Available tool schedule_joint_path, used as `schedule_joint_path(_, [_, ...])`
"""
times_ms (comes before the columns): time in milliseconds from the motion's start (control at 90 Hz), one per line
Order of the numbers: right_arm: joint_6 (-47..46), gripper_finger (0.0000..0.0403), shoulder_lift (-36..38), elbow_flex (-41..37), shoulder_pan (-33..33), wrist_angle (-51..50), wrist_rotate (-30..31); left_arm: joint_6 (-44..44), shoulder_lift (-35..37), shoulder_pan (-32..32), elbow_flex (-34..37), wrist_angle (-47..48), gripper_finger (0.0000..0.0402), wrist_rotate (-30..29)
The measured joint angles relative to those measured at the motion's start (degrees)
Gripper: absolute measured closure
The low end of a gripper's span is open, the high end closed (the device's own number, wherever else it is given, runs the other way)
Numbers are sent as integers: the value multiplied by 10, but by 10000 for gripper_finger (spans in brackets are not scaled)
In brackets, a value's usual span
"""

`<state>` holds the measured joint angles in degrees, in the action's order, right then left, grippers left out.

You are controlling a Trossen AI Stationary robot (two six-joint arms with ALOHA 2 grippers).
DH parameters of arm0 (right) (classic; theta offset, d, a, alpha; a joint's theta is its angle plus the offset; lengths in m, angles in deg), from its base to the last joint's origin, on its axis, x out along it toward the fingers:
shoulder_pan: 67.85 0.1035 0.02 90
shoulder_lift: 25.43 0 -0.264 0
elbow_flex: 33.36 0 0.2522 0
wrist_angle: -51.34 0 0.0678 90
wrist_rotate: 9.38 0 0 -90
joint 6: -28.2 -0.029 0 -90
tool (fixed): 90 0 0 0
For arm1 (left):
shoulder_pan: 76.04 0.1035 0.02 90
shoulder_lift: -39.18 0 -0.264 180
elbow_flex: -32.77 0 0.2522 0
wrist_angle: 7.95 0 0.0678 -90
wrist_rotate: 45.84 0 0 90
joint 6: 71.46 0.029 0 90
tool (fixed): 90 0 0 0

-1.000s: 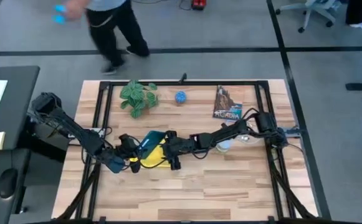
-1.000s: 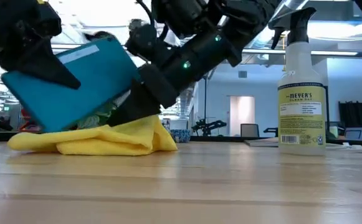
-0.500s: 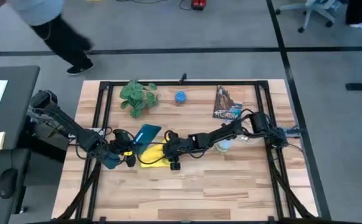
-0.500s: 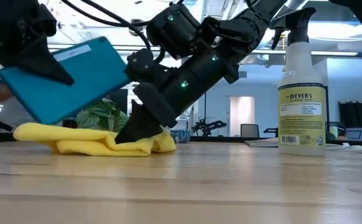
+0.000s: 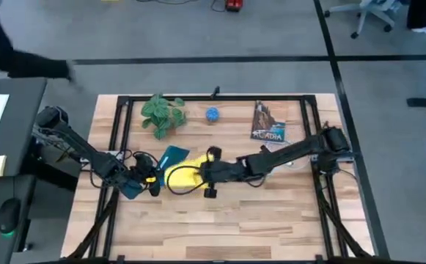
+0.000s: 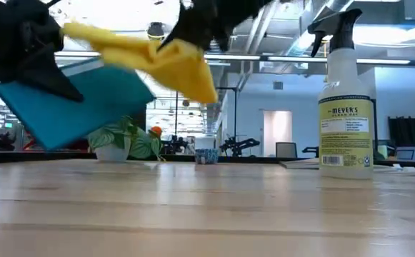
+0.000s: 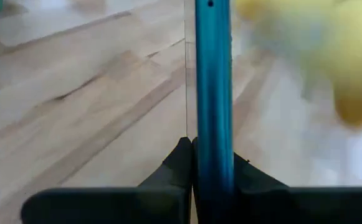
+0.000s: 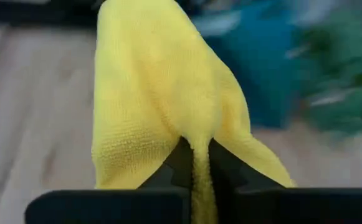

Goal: Apply microfiber cloth
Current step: Wipe the blue tablet with the yellow microfiber cloth

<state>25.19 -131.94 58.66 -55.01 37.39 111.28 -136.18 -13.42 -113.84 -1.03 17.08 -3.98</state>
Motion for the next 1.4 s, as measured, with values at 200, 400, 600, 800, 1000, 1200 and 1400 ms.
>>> schedule_joint_path(200, [83, 401, -8, 1, 0, 157, 75, 102, 0, 16, 25, -191, 392, 0])
schedule_joint_path(400, [158, 401, -90, 15, -13, 269, 88, 167, 0, 60, 28, -286, 392, 3])
schedule_joint_path(600, [190, 401, -149, 80, -15, 250, 88, 207, -1, 99, 31, -321, 392, 42])
schedule_joint_path(800, [272, 401, -156, 127, -21, 245, 144, 208, 1, 110, 29, -332, 392, 65])
schedule_joint_path(1000, [288, 401, -140, 130, -43, 256, 219, 203, 0, 110, 29, -323, 392, 79])
schedule_joint_path(1200, [273, 400, -141, 130, -39, 259, 199, 205, 0, 109, 29, -312, 392, 80])
schedule_joint_path(1400, [225, 400, -148, 129, -23, 222, 43, 229, 0, 112, 28, -319, 392, 78])
